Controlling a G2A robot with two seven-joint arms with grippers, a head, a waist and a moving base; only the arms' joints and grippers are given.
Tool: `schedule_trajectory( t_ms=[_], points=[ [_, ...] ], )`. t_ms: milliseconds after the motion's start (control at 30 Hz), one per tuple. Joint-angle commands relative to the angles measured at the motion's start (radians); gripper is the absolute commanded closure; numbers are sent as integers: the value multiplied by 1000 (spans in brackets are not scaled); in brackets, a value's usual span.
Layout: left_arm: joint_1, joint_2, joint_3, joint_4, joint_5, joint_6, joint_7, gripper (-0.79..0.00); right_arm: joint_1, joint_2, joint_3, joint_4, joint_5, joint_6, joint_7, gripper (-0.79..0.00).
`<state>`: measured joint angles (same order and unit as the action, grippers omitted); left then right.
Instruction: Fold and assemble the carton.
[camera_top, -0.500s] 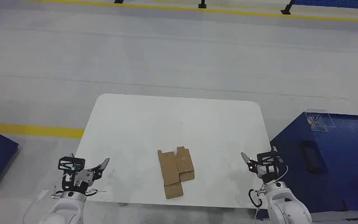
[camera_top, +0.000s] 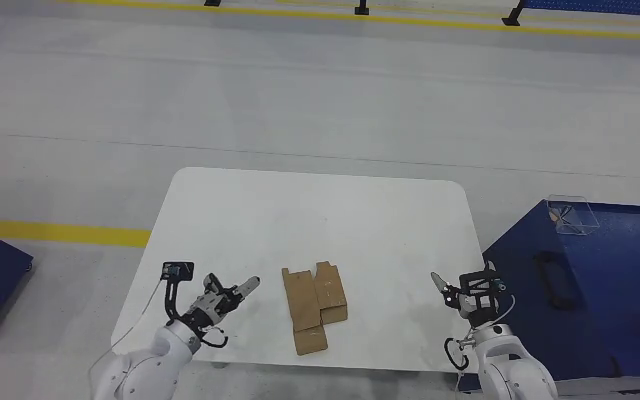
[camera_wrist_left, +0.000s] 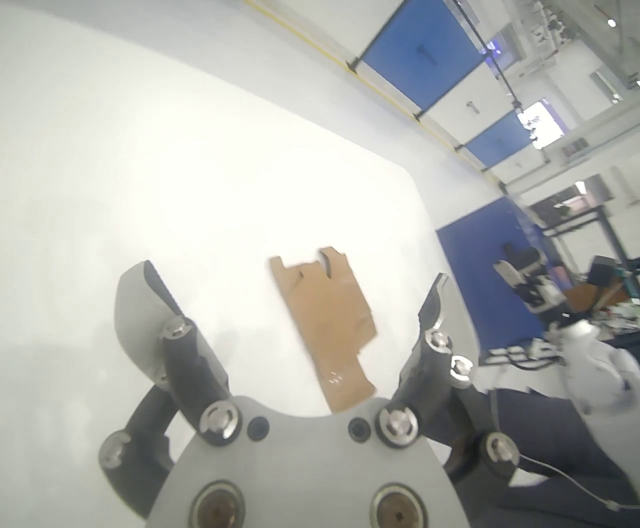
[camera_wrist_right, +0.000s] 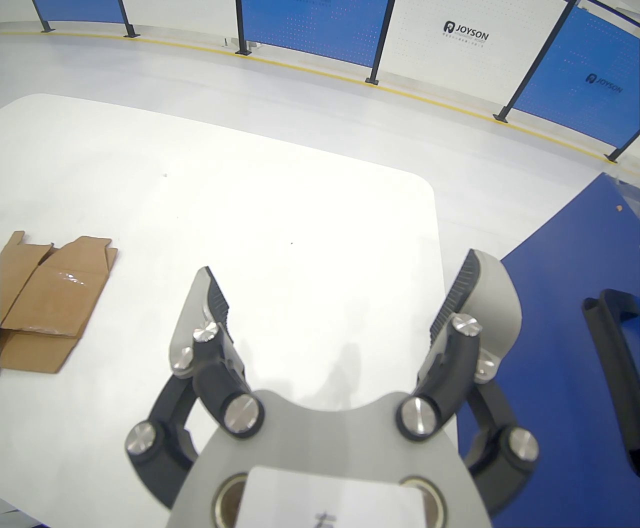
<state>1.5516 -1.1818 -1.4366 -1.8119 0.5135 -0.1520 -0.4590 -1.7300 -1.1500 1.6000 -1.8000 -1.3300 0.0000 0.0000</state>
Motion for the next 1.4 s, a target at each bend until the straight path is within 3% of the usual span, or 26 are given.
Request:
schedule_trajectory(
  t_ms=[0,333,400,467,633,733,833,1167,1233,1300,1367],
  points=[
    [-36,-1,10,31,-16,32,-47,-785,0,0,0,0,0,0,0,-785],
    [-37,-1,11,43,-17,37,-42,-785,0,0,0,0,0,0,0,-785],
    [-57,-6,46,81,-13,38,-28,-785,10,0,7,2,0,-1,-2,-785],
    [-92,-13,94,134,-75,-5,-49,-785,26,6,22,7,-30,-66,28,-785],
    [-201,-33,178,310,-273,-103,-107,-785,130,28,91,61,346,-482,389,-785],
    [-243,-42,216,388,-326,-137,-119,-785,215,37,71,150,627,-591,644,-785],
    [-264,-47,236,427,-364,-160,-130,-785,345,45,29,265,930,-491,970,-785],
    [-265,-47,236,430,-370,-159,-135,-785,361,46,27,275,944,-472,999,-785],
    [-263,-47,239,434,-366,-146,-130,-785,359,44,-6,304,1059,-452,1090,-785],
    [-273,-50,254,443,-366,-125,-137,-785,433,46,-9,366,1268,-395,1237,-785],
    [-293,-54,271,466,-384,-123,-160,-785,487,45,-35,435,1366,-376,1304,-785]
  ],
)
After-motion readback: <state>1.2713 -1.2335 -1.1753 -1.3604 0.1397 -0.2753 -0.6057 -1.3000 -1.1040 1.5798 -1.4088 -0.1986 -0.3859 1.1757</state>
